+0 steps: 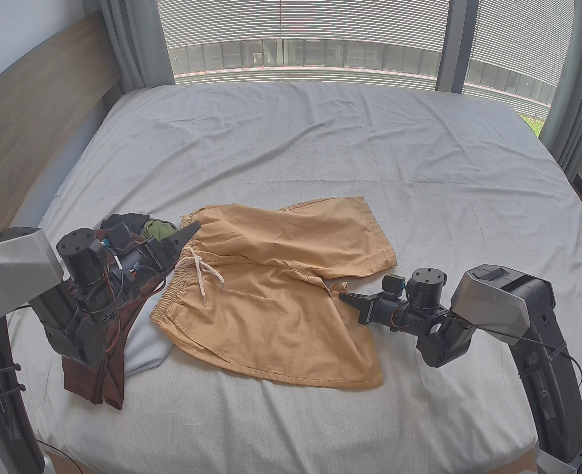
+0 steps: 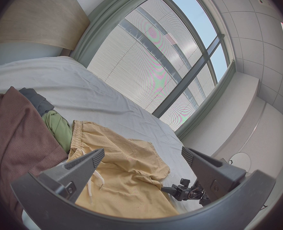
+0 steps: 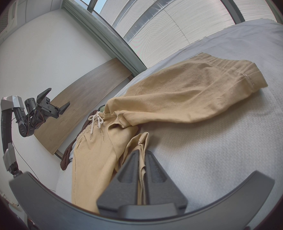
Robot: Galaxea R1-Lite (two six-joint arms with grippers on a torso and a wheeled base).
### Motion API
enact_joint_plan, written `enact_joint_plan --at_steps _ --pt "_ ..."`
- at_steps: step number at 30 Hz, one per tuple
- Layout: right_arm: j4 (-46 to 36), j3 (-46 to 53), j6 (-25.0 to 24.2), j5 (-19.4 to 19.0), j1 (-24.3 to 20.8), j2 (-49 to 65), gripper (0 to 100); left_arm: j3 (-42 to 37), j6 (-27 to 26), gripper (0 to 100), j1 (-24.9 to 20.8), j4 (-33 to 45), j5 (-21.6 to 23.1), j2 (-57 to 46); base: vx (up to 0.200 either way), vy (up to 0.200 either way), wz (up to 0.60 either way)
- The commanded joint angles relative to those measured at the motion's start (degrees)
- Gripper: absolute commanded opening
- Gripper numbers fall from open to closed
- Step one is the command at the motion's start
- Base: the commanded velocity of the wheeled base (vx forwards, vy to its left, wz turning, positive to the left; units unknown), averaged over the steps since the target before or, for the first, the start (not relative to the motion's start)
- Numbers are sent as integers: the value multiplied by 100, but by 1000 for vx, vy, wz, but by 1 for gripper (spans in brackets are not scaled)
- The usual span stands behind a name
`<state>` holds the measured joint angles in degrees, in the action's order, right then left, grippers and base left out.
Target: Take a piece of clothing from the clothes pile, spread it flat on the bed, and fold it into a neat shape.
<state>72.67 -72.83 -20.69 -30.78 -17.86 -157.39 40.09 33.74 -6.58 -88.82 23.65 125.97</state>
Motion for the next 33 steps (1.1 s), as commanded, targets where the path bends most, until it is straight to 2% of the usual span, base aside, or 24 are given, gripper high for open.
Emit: enact_joint_plan --at_steps 1,8,11,20,33 --pt "72 269 30 2 37 60 0 7 1 100 8 -4 -1 42 0 0 0" --pt "380 981 126 63 230 464 0 7 9 100 8 -4 -1 51 0 0 0" --pt "564 1289 126 63 459 622 0 7 1 100 8 -4 -1 51 0 0 0" --pt "494 1341 135 63 863 780 0 -2 1 100 -1 5 -10 86 0 0 0" --pt "485 1280 135 63 1039 736 0 -90 -17 100 -36 -4 -27 156 0 0 0"
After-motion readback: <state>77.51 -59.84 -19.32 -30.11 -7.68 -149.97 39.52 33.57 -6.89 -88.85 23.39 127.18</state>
